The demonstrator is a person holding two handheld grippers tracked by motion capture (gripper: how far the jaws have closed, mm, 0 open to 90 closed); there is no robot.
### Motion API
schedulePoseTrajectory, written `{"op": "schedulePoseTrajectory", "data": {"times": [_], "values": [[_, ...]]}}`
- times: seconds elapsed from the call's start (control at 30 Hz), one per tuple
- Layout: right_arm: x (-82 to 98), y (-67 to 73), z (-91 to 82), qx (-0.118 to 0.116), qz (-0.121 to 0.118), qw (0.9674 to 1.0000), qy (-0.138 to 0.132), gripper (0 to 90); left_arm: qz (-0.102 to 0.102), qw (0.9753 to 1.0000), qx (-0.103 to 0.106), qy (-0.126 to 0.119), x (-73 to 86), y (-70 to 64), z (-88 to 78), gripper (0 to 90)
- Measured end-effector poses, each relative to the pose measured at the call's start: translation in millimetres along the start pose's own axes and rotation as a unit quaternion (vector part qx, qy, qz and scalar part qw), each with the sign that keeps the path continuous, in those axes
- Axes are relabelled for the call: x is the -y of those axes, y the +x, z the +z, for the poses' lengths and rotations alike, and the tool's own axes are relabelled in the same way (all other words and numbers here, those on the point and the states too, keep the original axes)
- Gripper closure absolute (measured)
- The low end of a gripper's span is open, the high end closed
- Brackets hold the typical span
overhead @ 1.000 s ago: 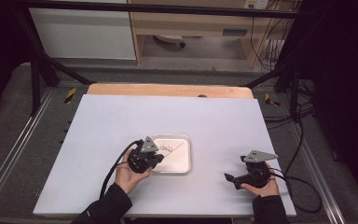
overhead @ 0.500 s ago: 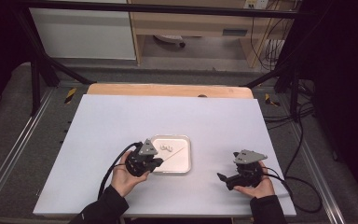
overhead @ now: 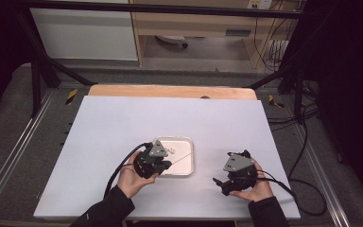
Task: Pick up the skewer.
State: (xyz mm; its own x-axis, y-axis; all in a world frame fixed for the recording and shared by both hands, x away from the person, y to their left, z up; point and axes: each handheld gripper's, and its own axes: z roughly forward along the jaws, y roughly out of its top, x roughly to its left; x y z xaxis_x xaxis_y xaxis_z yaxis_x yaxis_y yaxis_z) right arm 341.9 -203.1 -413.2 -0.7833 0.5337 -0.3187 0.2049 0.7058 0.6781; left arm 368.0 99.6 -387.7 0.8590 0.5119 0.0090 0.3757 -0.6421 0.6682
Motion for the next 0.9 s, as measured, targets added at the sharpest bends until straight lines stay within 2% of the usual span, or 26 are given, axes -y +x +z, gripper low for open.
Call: {"op": "schedulePoseTrajectory", "data": {"times": [0.03,0.07,0.13,0.2,0.23,0.3,0.33,0.5,0.67,0.7,0.8,0.83,0.87,0.9], "values": [[-2.3,1.5,0.0,0.002,-0.010,0.9999,0.003,2.9,0.002,1.0000,0.001,0.003,-1.5,-0.9,1.1,88.9],[-2.3,1.5,0.0,0.002,-0.010,0.9999,0.003,2.9,0.004,1.0000,0.002,0.005,-2.6,-1.5,1.8,88.9],[-8.6,6.1,-0.1,0.005,-0.036,0.9993,0.007,4.3,0.007,0.9999,0.005,0.011,-6.1,-3.5,4.3,88.9],[-9.9,7.1,0.1,0.006,-0.043,0.9990,0.007,5.0,0.015,0.9997,0.007,0.018,-9.7,-5.2,5.5,89.0],[-13.4,10.0,0.4,0.007,-0.062,0.9980,0.011,6.6,0.017,0.9996,0.008,0.020,-11.1,-6.1,6.0,88.9],[-16.9,12.4,0.7,0.008,-0.080,0.9967,0.016,7.9,0.023,0.9994,0.010,0.024,-15.4,-8.9,7.3,89.0],[-16.9,12.4,0.7,0.008,-0.080,0.9967,0.016,7.9,0.026,0.9992,0.010,0.027,-17.4,-10.1,7.9,89.0],[-23.2,17.7,1.2,0.015,-0.140,0.9898,0.021,14.4,0.036,0.9985,0.016,0.038,-27.3,-16.1,13.4,88.9],[-26.4,21.6,4.0,0.019,-0.184,0.9824,0.029,21.3,0.048,0.9976,0.024,0.044,-37.5,-23.9,18.4,88.9],[-26.4,21.6,4.0,0.019,-0.184,0.9824,0.029,21.3,0.051,0.9974,0.026,0.044,-39.8,-26.2,19.3,88.9],[-27.6,23.4,5.4,0.023,-0.214,0.9761,0.026,27.1,0.056,0.9969,0.030,0.047,-44.9,-31.5,21.8,88.9],[-28.2,24.3,5.8,0.023,-0.236,0.9712,0.025,32.7,0.058,0.9966,0.031,0.049,-46.8,-32.9,22.6,88.9],[-28.2,24.3,5.8,0.023,-0.236,0.9712,0.025,32.7,0.059,0.9966,0.031,0.049,-48.1,-34.2,23.4,88.9],[-28.7,24.7,6.4,0.020,-0.255,0.9663,0.026,36.9,0.061,0.9964,0.032,0.050,-49.9,-35.6,24.2,88.9]]}}
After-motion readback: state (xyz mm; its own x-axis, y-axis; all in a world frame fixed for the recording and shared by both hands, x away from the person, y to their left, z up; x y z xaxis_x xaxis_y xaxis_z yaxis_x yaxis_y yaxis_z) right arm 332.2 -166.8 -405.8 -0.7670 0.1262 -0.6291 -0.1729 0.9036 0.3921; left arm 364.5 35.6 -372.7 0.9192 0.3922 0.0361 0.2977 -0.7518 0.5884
